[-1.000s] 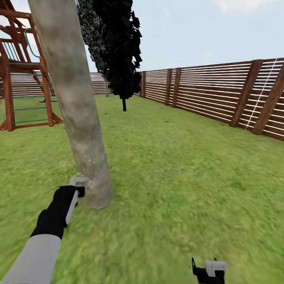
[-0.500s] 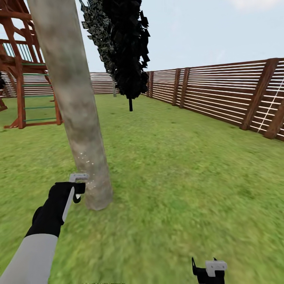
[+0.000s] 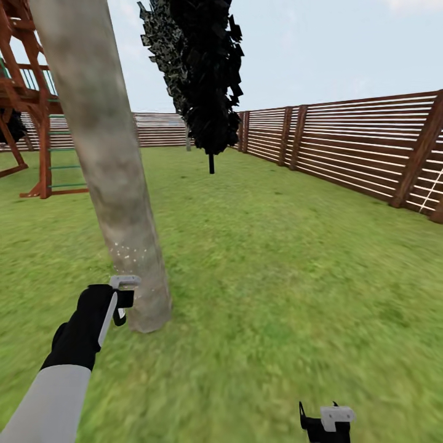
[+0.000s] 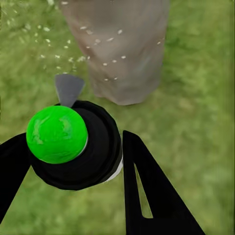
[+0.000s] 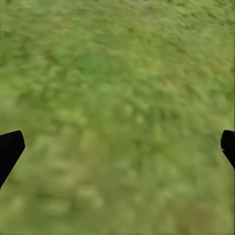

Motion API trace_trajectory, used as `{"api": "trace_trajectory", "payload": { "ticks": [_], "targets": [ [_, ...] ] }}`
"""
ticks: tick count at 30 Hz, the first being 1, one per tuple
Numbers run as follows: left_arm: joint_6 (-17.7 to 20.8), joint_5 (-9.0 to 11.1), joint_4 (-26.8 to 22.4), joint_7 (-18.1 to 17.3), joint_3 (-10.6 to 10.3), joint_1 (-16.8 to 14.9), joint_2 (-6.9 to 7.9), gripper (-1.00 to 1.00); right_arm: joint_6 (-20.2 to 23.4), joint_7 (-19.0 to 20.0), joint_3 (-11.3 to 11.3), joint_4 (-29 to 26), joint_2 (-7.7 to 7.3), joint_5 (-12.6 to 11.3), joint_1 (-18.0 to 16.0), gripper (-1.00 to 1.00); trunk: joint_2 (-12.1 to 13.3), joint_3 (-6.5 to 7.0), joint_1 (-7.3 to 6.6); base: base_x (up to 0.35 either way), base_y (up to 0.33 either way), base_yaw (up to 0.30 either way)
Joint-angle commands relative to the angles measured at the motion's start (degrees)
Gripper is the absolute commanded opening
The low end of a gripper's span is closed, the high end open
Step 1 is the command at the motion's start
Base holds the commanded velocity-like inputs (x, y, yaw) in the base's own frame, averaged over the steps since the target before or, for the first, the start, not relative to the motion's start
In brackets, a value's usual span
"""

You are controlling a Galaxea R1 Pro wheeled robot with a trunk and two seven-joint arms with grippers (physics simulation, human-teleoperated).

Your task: In the garden, pick up the pesticide atomizer on the floor and spray pesticide onto both trees until each tree trunk is fully covered.

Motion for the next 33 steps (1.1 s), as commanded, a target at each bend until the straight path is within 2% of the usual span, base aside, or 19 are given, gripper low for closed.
{"api": "trace_trajectory", "payload": {
  "ticks": [1,2,5,6,19,24,29,32,33],
  "targets": [
    [0.0,-0.1,0.0,0.0,0.0,0.0,0.09,-1.00,0.0,0.0,0.0,0.0,0.00,0.0,0.0,1.00,0.0,0.00,0.00,0.243,-0.177,0.237],
    [0.0,-0.1,0.0,0.0,0.1,0.0,0.23,-1.00,0.0,0.0,0.0,0.0,0.00,0.0,0.0,1.00,0.0,0.00,0.00,0.243,-0.177,0.256],
    [0.0,-0.2,0.1,0.0,0.6,0.3,2.56,-1.00,0.0,0.0,0.0,0.0,0.00,0.0,0.0,1.00,0.0,0.00,0.00,0.202,-0.193,0.273],
    [0.0,-0.2,0.0,0.0,0.7,0.3,2.85,-1.00,0.0,0.0,0.0,0.0,0.00,0.0,0.0,1.00,0.0,0.00,0.00,0.056,-0.252,0.270],
    [-0.1,0.0,0.1,0.1,0.3,0.3,2.27,-1.00,0.0,0.0,0.0,0.0,0.00,0.0,0.0,1.00,0.0,0.00,0.00,0.004,-0.272,0.029],
    [-0.1,0.0,0.1,0.1,0.4,0.3,2.36,-1.00,0.0,0.0,0.0,0.0,0.05,0.0,0.0,1.00,0.0,0.00,0.00,0.000,-0.273,0.227],
    [-0.8,-0.3,5.8,0.2,0.9,0.3,3.16,-1.00,0.0,0.0,0.0,0.0,0.07,0.0,0.0,1.00,0.0,0.00,0.00,0.000,-0.273,0.277],
    [-1.0,-0.2,6.8,0.3,0.5,0.3,2.53,-1.00,0.0,0.0,0.0,0.0,0.05,0.1,0.0,1.00,0.0,0.00,0.00,0.000,-0.273,0.140],
    [-1.0,0.1,6.9,0.3,0.3,0.3,1.75,-1.00,0.0,0.0,0.0,0.0,0.04,0.0,0.0,1.00,0.0,0.00,0.00,0.000,-0.273,0.029]
  ]
}}
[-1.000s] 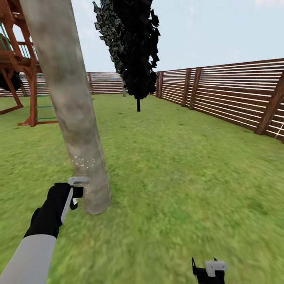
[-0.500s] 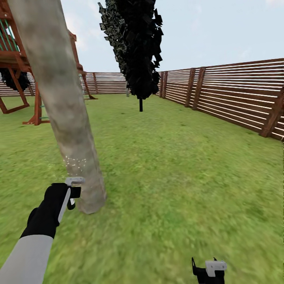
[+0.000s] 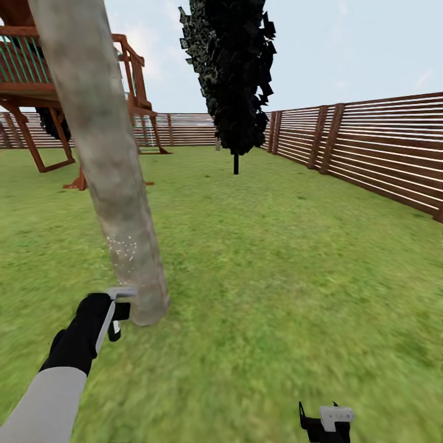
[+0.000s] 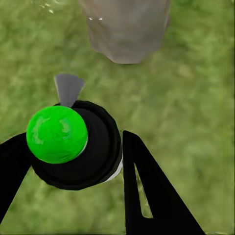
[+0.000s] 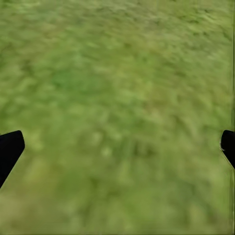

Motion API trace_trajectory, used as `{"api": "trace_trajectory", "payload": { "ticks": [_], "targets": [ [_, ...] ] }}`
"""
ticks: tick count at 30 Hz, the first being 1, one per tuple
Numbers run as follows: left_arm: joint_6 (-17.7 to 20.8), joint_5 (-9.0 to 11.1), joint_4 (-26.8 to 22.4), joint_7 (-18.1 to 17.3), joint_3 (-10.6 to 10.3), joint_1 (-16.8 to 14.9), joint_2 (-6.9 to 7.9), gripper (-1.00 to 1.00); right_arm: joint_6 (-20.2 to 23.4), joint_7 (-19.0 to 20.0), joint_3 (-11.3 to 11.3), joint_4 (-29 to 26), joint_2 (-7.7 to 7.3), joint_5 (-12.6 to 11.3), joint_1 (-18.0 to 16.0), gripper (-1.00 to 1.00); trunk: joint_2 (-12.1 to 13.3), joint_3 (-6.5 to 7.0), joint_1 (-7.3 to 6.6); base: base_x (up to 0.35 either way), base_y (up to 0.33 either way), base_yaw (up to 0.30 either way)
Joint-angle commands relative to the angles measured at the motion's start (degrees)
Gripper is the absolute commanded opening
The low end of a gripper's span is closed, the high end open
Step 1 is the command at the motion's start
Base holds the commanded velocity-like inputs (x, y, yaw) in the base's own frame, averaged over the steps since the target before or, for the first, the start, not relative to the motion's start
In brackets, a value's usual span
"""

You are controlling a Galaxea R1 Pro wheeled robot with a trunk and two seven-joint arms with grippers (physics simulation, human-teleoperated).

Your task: In the garden, pick up the pesticide atomizer on the floor and spray pesticide onto both trees until each tree trunk is fully covered.

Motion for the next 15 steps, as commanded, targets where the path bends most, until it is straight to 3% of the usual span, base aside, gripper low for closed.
{"api": "trace_trajectory", "payload": {
  "ticks": [1,3,6,8,10,11,13,15],
  "targets": [
    [0.0,-0.4,0.0,0.0,-0.6,0.0,-1.27,-1.00,0.0,0.0,0.0,0.0,-0.02,0.0,0.0,1.00,0.0,0.00,0.00,0.000,-0.273,0.012],
    [0.0,-0.4,-0.1,0.0,-1.5,-0.2,-2.93,-1.00,0.0,0.0,0.0,0.0,-0.03,0.0,0.0,1.00,0.0,0.00,0.00,0.000,-0.273,0.004],
    [0.0,-0.6,-0.3,0.0,-1.4,-0.3,-2.74,-1.00,0.0,0.0,0.0,0.0,-0.02,0.0,0.0,1.00,0.0,0.00,0.00,0.000,-0.273,0.001],
    [-0.1,-0.8,-0.3,0.0,-0.8,-0.2,-0.75,-1.00,0.0,0.0,0.0,0.0,-0.03,0.0,0.0,1.00,0.0,0.00,0.00,0.000,-0.273,0.000],
    [-0.1,-0.8,-0.1,0.1,-0.1,-0.2,3.10,-1.00,0.0,0.0,0.0,0.0,-0.04,0.0,0.0,1.00,0.0,0.00,0.00,0.000,-0.273,0.000],
    [-0.1,-0.8,0.0,0.1,0.0,-0.2,4.14,-1.00,0.0,0.0,0.0,0.0,-0.04,0.0,0.0,1.00,0.0,0.00,0.00,0.000,-0.273,0.000],
    [-1.9,-0.8,0.1,0.1,0.2,-0.1,5.15,-1.00,0.0,0.0,0.0,0.0,-0.04,0.0,0.0,1.00,0.0,0.00,0.00,0.000,-0.273,0.000],
    [-3.8,-0.7,0.1,0.2,0.1,-0.1,4.89,-1.00,0.0,0.0,0.0,0.0,-0.04,0.0,0.0,1.00,0.0,0.00,0.00,0.064,-0.264,0.000]
  ]
}}
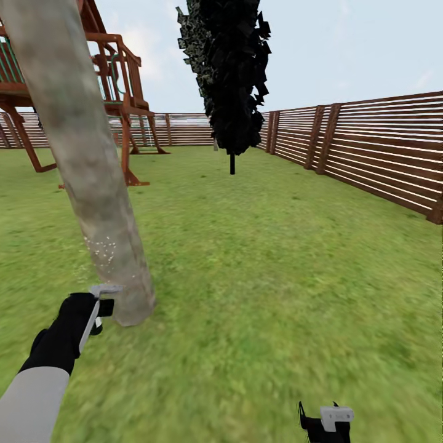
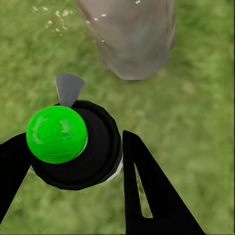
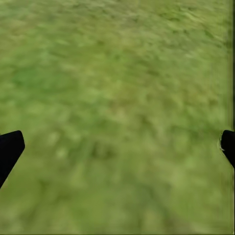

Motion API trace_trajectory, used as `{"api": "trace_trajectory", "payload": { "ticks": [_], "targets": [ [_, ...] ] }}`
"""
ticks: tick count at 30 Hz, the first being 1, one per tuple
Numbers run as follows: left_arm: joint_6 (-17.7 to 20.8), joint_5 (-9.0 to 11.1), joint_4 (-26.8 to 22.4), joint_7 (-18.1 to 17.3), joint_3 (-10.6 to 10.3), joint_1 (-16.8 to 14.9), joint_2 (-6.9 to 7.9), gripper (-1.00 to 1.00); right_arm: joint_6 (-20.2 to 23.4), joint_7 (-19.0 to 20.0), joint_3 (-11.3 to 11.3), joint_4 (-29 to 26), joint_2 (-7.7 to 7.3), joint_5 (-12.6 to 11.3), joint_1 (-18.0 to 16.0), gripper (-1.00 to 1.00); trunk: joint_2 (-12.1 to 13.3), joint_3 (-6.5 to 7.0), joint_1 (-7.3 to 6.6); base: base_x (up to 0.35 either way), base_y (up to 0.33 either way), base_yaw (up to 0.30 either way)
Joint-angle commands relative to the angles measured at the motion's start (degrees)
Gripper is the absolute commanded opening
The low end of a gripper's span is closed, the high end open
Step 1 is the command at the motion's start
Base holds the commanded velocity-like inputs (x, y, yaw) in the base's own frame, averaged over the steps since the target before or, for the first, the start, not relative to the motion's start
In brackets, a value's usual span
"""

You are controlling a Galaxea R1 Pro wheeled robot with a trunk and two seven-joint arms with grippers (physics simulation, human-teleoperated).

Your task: In the garden, pick up the pesticide atomizer on the floor and spray pesticide onto both trees until each tree trunk is fully covered.

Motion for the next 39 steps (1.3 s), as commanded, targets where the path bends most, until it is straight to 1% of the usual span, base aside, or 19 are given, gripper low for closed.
{"api": "trace_trajectory", "payload": {
  "ticks": [1,2,3,6,9,11,13,14,16,19,20,21,24,26,29,30,31,36,39],
  "targets": [
    [-0.3,0.0,0.2,0.0,-0.1,0.0,-0.42,-1.00,0.0,0.0,0.0,0.0,0.00,0.0,0.0,1.00,0.0,0.00,0.00,0.183,-0.220,0.030],
    [-0.4,0.2,1.1,0.0,0.0,0.0,-1.20,-1.00,0.0,0.0,0.0,0.0,0.00,0.0,0.0,1.00,0.0,0.00,0.00,0.215,-0.197,0.122],
    [-0.6,0.2,2.2,0.0,0.1,0.0,-2.85,-1.00,0.0,0.0,0.0,0.0,0.00,0.0,0.0,1.00,0.0,0.00,0.00,0.262,-0.157,0.226],
    [-2.0,0.2,2.6,0.0,0.1,-0.2,-4.21,-1.00,0.0,0.0,0.0,0.0,0.00,0.0,0.0,1.00,0.0,0.00,0.00,0.309,-0.065,0.265],
    [-2.4,0.0,3.0,0.0,0.1,-0.1,-3.94,-1.00,0.0,0.0,0.0,0.0,0.00,0.0,0.0,1.00,0.0,0.00,0.00,0.233,-0.005,0.277],
    [-2.8,-0.3,7.6,0.0,1.3,0.0,-3.27,-1.00,0.0,0.0,0.0,0.0,0.00,0.0,0.0,1.00,0.0,0.00,0.00,0.033,0.000,0.277],
    [-3.6,-0.3,9.8,-0.1,1.7,0.1,-2.64,-1.00,0.0,0.0,0.0,0.0,0.02,0.0,0.0,1.00,0.0,0.00,0.00,0.006,0.000,0.277],
    [-6.3,-0.4,11.5,0.0,1.8,0.1,-2.48,-1.00,0.0,0.0,0.0,0.0,0.02,0.0,0.0,1.00,0.0,0.00,0.00,0.002,0.000,0.177],
    [-11.0,-0.3,14.1,0.1,1.8,0.1,-2.97,-1.00,0.0,0.0,0.0,0.0,0.01,0.0,0.0,1.00,0.0,0.00,0.00,0.004,0.000,0.051],
    [-12.1,-0.1,14.6,1.6,1.6,0.1,-4.22,-1.00,0.0,0.1,0.0,0.0,0.00,0.0,0.0,1.00,0.0,0.00,0.00,0.150,-0.062,0.009],
    [-12.3,-0.1,14.7,4.5,1.7,0.1,-5.00,-1.00,0.0,0.1,0.0,0.0,0.00,0.0,0.0,1.00,0.0,0.00,0.00,0.263,-0.143,0.001],
    [-12.4,0.1,14.7,6.5,1.8,0.1,-5.13,-1.00,0.0,0.1,0.0,0.0,-0.03,0.0,0.0,1.00,0.0,0.00,0.00,0.272,-0.150,0.000],
    [-12.4,0.3,14.8,7.8,1.9,0.1,-4.78,-1.00,0.0,0.1,0.0,0.0,-0.08,0.0,0.0,1.00,0.0,0.00,0.00,0.277,-0.152,0.000],
    [-13.7,0.1,17.8,7.9,2.4,0.1,-4.34,-1.00,0.0,0.1,0.0,0.0,-0.02,0.0,0.0,1.00,0.0,0.00,0.00,0.284,-0.137,0.000],
    [-17.7,0.2,24.0,8.1,3.4,0.1,-4.07,-1.00,0.0,0.1,0.0,0.0,0.00,0.0,0.0,1.00,0.0,0.00,0.00,0.293,-0.116,0.028],
    [-20.5,0.2,25.7,8.1,3.5,0.2,-4.06,-1.00,0.0,0.0,0.0,0.0,0.00,0.0,0.0,1.00,0.0,0.00,0.00,0.313,-0.033,0.192],
    [-21.6,0.2,26.2,8.1,3.5,0.1,-4.05,-1.00,0.0,0.0,0.0,0.0,0.00,0.0,0.0,1.00,0.0,0.00,0.00,0.318,-0.014,0.239],
    [-22.4,0.3,26.6,8.0,3.5,0.1,-4.22,-1.00,0.0,0.0,0.0,0.0,0.00,0.0,0.0,1.00,0.0,0.00,0.00,0.302,-0.007,0.266],
    [-22.6,0.3,28.6,8.2,3.5,0.1,-4.31,-1.00,0.0,0.1,0.0,0.0,0.00,0.0,0.0,1.00,0.0,0.00,0.00,0.045,-0.005,0.064]
  ]
}}
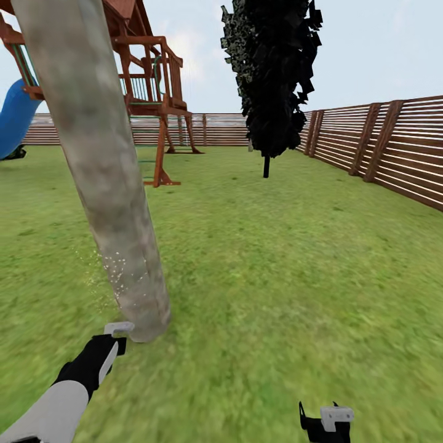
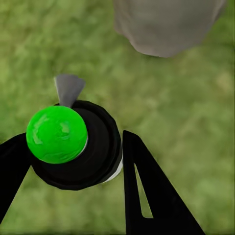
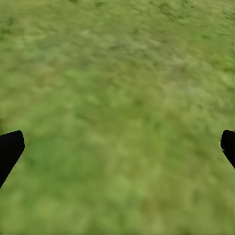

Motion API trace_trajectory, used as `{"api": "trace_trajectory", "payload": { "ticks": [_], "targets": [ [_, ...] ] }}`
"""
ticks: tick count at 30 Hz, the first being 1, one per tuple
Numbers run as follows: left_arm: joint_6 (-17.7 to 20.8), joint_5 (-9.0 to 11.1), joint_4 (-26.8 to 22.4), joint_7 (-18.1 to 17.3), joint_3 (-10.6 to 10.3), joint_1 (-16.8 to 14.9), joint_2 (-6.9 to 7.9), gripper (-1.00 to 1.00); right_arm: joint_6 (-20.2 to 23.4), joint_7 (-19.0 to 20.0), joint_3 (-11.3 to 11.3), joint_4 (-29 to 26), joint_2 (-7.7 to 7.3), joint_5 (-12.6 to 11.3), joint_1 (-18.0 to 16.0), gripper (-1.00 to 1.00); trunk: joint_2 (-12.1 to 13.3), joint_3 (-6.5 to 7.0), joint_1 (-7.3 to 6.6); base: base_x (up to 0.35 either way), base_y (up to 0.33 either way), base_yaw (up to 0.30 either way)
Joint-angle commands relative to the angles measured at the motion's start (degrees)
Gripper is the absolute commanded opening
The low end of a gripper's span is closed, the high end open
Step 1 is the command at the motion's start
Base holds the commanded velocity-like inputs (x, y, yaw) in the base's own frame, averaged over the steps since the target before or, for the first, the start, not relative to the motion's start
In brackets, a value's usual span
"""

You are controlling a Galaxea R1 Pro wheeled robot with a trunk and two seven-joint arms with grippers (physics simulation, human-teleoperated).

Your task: In the garden, pick up the pesticide atomizer on the floor and spray pesticide onto both trees until each tree trunk is fully covered.

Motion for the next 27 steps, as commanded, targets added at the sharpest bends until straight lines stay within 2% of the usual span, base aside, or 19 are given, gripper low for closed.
{"api": "trace_trajectory", "payload": {
  "ticks": [1,5,13,23,27],
  "targets": [
    [0.0,-0.1,0.3,0.0,0.0,0.0,-0.05,-1.00,0.0,0.0,0.0,0.0,0.00,0.0,0.0,1.00,0.0,0.00,0.00,0.008,-0.001,0.012],
    [0.0,0.0,0.7,0.0,0.0,0.0,-0.38,-1.00,0.0,0.0,0.0,0.0,0.00,0.0,0.0,1.00,0.0,0.00,0.00,0.015,-0.019,0.002],
    [0.0,0.0,0.7,0.0,0.0,0.0,-0.44,-1.00,0.0,0.0,0.0,0.0,0.00,0.0,0.0,1.00,0.0,0.00,0.00,0.131,-0.231,0.014],
    [0.0,-0.1,0.7,0.1,0.0,0.0,-0.40,-1.00,0.0,0.0,0.0,0.0,0.01,0.0,0.0,1.00,0.0,0.00,0.00,0.041,-0.267,0.249],
    [0.0,-0.1,0.7,0.1,0.0,0.0,-0.35,-1.00,0.0,0.0,0.0,0.0,0.00,0.0,0.0,1.00,0.0,0.00,0.00,0.034,-0.271,0.077]
  ]
}}
